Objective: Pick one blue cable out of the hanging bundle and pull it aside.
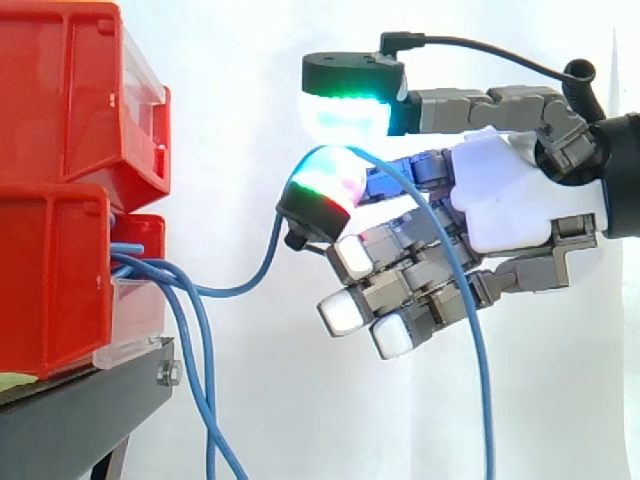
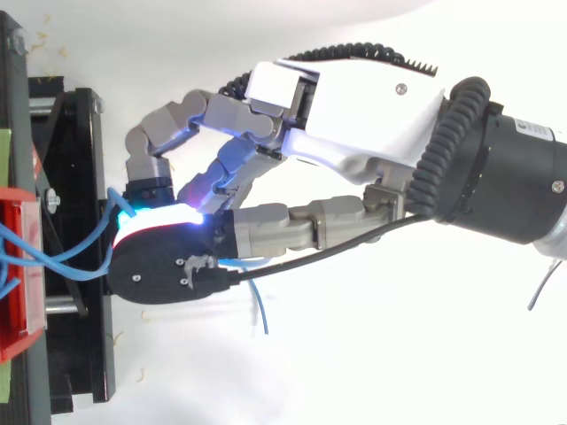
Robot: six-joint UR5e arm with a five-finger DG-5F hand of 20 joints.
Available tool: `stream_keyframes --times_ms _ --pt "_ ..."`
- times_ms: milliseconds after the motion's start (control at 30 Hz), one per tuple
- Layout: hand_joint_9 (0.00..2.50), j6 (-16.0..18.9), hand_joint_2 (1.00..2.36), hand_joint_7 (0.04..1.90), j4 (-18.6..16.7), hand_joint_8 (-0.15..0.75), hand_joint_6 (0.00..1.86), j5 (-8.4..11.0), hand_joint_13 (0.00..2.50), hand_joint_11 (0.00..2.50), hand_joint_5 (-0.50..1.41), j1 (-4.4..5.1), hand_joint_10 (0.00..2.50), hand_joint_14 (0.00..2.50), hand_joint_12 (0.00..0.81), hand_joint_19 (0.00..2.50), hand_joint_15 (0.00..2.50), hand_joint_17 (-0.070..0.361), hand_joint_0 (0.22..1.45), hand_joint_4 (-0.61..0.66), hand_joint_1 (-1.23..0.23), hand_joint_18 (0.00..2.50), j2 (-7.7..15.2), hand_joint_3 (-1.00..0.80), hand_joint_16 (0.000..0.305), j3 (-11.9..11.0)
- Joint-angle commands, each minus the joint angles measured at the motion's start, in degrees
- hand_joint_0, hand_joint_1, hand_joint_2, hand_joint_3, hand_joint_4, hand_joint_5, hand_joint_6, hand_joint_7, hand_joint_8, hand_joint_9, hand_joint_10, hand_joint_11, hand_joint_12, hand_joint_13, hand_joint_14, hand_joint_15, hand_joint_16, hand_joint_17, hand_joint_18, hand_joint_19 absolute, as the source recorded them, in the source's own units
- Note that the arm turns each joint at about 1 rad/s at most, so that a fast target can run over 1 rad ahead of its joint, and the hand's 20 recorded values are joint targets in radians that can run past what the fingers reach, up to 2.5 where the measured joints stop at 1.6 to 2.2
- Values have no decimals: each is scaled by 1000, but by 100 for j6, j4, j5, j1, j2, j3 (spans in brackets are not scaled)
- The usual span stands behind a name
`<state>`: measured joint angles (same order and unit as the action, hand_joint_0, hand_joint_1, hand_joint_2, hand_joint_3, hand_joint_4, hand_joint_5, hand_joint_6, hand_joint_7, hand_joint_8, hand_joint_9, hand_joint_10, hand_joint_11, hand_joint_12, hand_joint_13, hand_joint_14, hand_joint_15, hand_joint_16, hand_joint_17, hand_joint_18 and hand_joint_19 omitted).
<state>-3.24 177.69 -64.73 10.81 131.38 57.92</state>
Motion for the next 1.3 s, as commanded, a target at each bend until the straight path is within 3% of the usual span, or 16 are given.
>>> stream_keyframes --times_ms 0,233,433,500,667,933,1067,1267 --pt "997 -28 1001 1369 -15 294 937 13 834 721 -109 0 21 18 410 535 553 123 664 -321 -829 788 2 181 55 0" --pt "1064 -10 1110 1393 -15 287 931 92 874 721 -99 9 21 20 402 550 567 121 648 -361 -837 797 2 175 54 18" --pt "1096 86 1121 1404 -76 277 930 75 892 721 -95 9 19 20 398 562 580 119 650 -367 -836 798 2 181 53 255" --pt "1100 262 1145 1407 -454 278 929 84 899 708 -95 9 23 19 403 560 584 119 645 -360 -834 801 2 173 53 448" --pt "1121 403 1180 1398 -850 289 928 101 908 721 -94 9 19 19 406 557 591 120 634 -339 -828 807 2 161 53 615" --pt "1133 473 1196 1392 -981 300 927 84 919 723 -92 9 22 20 412 554 585 121 627 -328 -824 824 2 158 54 1002" --pt "1139 447 1219 1397 -1351 306 926 84 926 724 -91 9 23 18 414 550 586 122 620 -318 -820 828 2 149 54 1204" --pt "1145 341 1232 1397 -1588 307 924 75 930 709 -89 18 20 20 417 549 590 123 615 -314 -813 840 10 148 55 1213"
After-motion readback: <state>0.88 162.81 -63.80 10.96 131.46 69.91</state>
